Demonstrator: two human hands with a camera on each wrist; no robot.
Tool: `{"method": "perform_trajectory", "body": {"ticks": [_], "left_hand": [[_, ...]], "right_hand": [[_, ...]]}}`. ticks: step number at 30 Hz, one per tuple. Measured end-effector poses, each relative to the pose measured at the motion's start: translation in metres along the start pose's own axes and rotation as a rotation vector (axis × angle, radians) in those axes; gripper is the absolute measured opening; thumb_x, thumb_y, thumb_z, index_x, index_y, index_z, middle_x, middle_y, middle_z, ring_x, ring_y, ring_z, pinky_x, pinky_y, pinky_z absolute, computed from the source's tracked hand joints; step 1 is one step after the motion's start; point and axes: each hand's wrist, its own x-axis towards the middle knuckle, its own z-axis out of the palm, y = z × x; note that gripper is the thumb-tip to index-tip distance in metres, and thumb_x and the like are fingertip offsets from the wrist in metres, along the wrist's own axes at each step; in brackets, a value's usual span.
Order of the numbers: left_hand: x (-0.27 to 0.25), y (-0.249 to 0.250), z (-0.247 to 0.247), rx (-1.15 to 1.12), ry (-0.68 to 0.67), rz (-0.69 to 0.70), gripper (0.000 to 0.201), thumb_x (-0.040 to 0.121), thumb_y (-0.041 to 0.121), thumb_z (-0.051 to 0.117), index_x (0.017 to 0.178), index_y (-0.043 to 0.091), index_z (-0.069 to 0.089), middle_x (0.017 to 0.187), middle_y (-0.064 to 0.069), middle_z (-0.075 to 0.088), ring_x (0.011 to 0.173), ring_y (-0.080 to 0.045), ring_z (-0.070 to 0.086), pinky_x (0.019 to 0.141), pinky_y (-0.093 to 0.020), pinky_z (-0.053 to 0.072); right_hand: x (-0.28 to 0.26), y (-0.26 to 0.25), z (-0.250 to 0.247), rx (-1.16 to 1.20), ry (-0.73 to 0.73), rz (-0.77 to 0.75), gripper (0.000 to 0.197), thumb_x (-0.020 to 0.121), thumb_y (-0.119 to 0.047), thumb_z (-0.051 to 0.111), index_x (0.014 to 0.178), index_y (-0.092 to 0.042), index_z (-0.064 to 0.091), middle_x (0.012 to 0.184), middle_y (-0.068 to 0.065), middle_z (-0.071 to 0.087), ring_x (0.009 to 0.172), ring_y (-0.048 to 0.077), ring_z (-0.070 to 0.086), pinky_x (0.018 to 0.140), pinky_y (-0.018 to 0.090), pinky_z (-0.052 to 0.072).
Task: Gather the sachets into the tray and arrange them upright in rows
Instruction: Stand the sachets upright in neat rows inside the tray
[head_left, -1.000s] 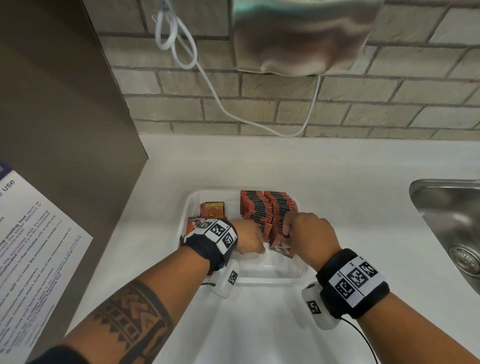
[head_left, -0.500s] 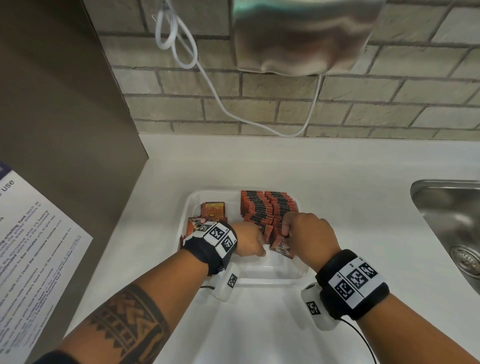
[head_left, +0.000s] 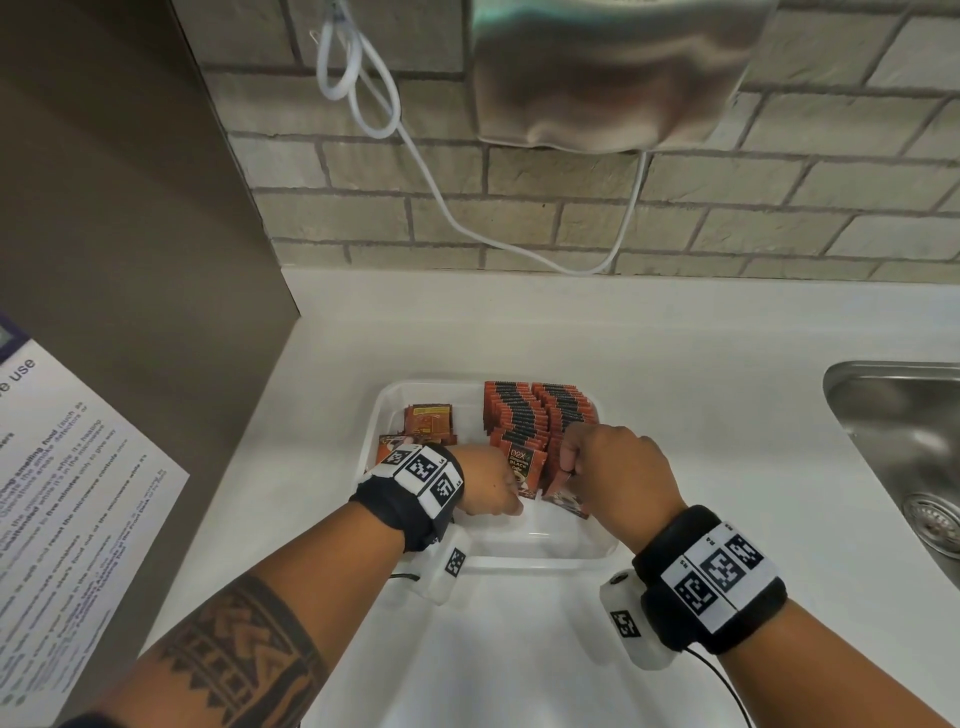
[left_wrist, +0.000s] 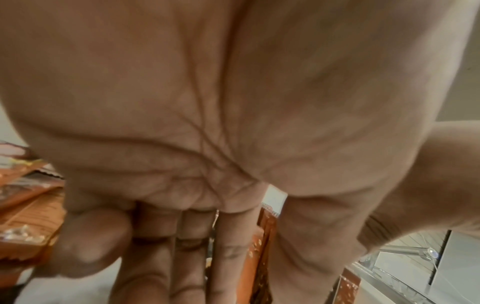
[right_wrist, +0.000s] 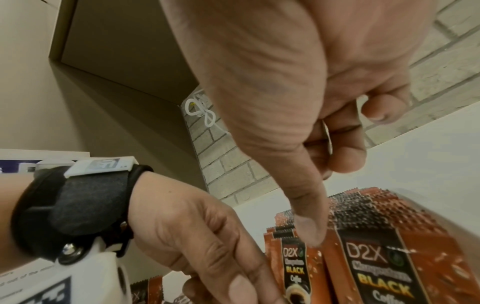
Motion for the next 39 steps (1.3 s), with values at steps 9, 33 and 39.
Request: {"method": "perform_trajectory", "body": {"ticks": [9, 33, 39], "left_hand": [[-0.009, 0.004, 0.002, 0.084, 0.005, -0.047, 0.046, 0.101, 0.041, 0.052, 0.134, 0.012, 0.062, 0.133, -0.011, 0.063, 0.117, -0.026, 0.059, 0.099, -0.036, 0.045], [-0.016, 0.004, -0.003, 0.063, 0.054, -0.114, 0.035, 0.097, 0.034, 0.059, 0.117, 0.009, 0.071, 0.116, -0.010, 0.070, 0.106, -0.027, 0.065, 0.097, -0.037, 0.053], [-0.013, 0.005, -0.003, 0.062, 0.047, -0.120, 0.036, 0.097, 0.035, 0.059, 0.121, 0.010, 0.070, 0.120, -0.009, 0.069, 0.109, -0.026, 0.064, 0.097, -0.036, 0.052]], "right_hand": [[-0.017, -0.023, 0.002, 0.049, -0.080, -0.049, 0.009, 0.094, -0.030, 0.061, 0.096, -0.025, 0.068, 0.085, -0.005, 0.067, 0.074, 0.018, 0.063, 0.065, 0.029, 0.053], [-0.008, -0.056, 0.028, -0.048, -0.466, -0.103, 0.023, 0.099, -0.025, 0.052, 0.109, -0.009, 0.066, 0.091, 0.001, 0.060, 0.081, 0.019, 0.058, 0.078, 0.030, 0.054], [-0.006, -0.053, 0.029, -0.040, -0.454, -0.090, 0.023, 0.099, -0.025, 0.053, 0.110, -0.010, 0.066, 0.092, 0.001, 0.061, 0.082, 0.019, 0.060, 0.081, 0.031, 0.056]]}}
